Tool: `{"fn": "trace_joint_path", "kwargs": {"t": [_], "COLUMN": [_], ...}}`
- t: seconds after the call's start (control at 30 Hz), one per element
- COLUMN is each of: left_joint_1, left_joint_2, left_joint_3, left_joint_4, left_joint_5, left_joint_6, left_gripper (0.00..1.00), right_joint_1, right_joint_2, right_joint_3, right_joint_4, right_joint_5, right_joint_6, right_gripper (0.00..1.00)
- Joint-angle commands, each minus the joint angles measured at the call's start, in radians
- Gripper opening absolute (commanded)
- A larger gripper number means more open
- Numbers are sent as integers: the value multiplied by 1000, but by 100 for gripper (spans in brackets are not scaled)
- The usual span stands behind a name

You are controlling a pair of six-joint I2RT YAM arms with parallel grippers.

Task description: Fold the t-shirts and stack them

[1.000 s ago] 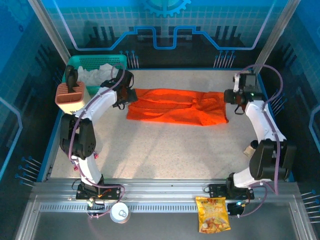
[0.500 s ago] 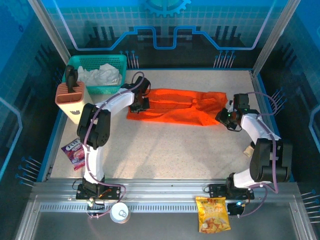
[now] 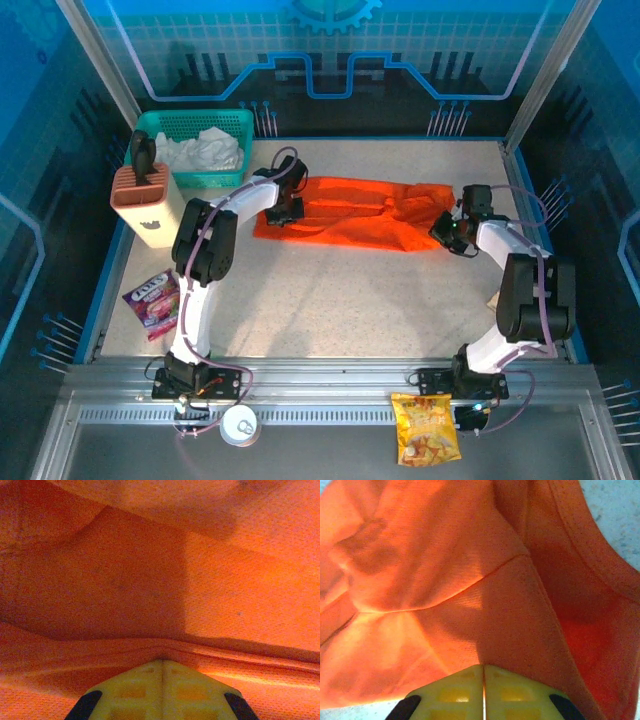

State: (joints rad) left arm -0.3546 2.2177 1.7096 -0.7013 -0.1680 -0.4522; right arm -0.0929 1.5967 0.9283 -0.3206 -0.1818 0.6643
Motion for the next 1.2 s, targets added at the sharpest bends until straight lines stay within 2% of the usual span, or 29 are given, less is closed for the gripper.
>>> {"fn": "trace_joint_path", "kwargs": {"t": [0.0,0.3,0.57,0.7,0.83,0.93,1.03,1.1,1.17], "left_joint_1": [0,3,2,2,-6,-40,-78,-86,-86], "left_joint_2": [48,48,47,37,-32,-131,-193,-189,-148], "left_joint_3": [11,-55,-100,-116,-122,-78,41,142,257], "left_joint_4": [-31,-20,-5,-17,-54,-93,-155,-202,-249], "left_joint_5": [-56,-107,-106,-142,-165,-143,-135,-123,-138], "left_joint_6": [36,52,54,73,82,100,136,153,170], "left_gripper": [0,0,0,0,0,0,10,16,18], "right_joint_1": [-20,-102,-100,-102,-103,-94,-74,-51,-19], "right_joint_2": [11,48,85,82,44,-22,-96,-136,-164], "right_joint_3": [-22,-86,-86,-74,-58,-54,-12,-1,-3], "right_joint_4": [14,11,23,0,-37,-73,-121,-146,-154], "right_joint_5": [50,81,68,83,97,95,92,90,89], "right_joint_6": [25,5,8,8,1,-10,-21,-18,-1], "right_gripper": [7,7,6,6,7,7,8,9,9]}}
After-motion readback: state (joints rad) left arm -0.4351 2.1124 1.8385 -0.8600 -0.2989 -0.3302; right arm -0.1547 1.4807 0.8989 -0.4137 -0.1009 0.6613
